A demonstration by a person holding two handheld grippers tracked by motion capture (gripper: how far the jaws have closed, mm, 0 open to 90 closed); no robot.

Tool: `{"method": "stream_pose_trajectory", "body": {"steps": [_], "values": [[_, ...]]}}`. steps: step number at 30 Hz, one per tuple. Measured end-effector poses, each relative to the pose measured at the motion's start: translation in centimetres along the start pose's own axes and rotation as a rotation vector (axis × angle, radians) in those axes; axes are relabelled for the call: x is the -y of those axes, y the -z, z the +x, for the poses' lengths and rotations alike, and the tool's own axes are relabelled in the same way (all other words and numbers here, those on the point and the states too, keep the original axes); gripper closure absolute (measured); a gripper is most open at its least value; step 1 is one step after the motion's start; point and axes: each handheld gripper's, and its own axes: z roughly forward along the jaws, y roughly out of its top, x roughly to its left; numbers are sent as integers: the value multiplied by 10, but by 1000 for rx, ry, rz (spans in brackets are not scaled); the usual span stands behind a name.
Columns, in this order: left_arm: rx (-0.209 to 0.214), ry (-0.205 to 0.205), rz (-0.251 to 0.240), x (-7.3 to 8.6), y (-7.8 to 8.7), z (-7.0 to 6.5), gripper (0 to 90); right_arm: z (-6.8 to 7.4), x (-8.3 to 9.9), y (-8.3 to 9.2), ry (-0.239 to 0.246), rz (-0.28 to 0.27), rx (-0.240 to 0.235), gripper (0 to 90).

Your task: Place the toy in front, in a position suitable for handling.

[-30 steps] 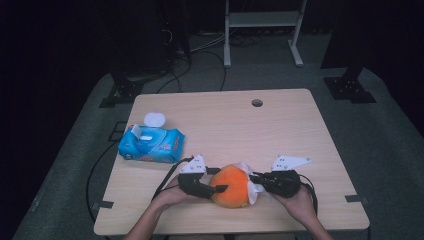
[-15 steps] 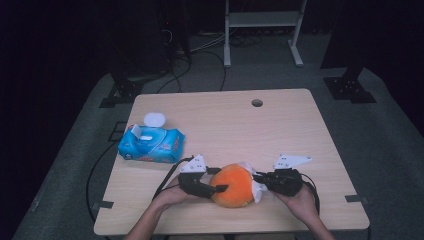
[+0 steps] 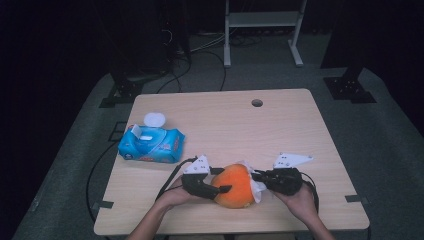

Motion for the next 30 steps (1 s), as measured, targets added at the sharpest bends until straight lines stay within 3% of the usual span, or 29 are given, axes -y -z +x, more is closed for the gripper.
{"method": "stream_pose_trajectory", "body": {"steps": [4, 7, 9, 11, 15, 16, 18, 19, 21, 22, 25, 26, 30], "values": [[13, -32, 2, -5, -3, -7, 336, 5, -10, -1, 27, -46, -24, 834], [6, -42, 10, -8, -4, -10, 319, 5, -8, -7, 34, -17, -18, 832], [1, -13, 4, -11, -2, -10, 272, 6, -4, -10, 46, 12, -1, 838], [-25, 18, 42, -14, 0, -10, 208, 7, -3, -10, 53, 24, 4, 838], [15, 169, 58, -6, 1, -2, 115, 4, 2, -4, 41, 46, 1, 838], [42, 218, 68, -3, -3, 1, 101, 4, 3, -3, 36, 45, -4, 838], [67, 249, 81, 0, -11, 3, 79, 4, 3, -3, 21, 44, -17, 838], [73, 244, 82, 0, -12, 3, 80, 4, 3, -4, 20, 47, -20, 837], [78, 217, 76, -2, -11, 2, 152, 4, 3, -4, 4, 43, -35, 838], [65, 197, 64, -2, -9, 0, 242, 3, 3, -4, -14, 36, -46, 839], [15, 91, -8, -8, -3, -8, 411, 0, 2, 2, -38, -6, -53, 844], [-32, 12, -44, -13, 1, -13, 428, 1, 0, 4, -39, -21, -49, 845], [-130, -200, -123, -23, 8, -22, 426, 5, -11, 18, -17, -112, -29, 848]]}}
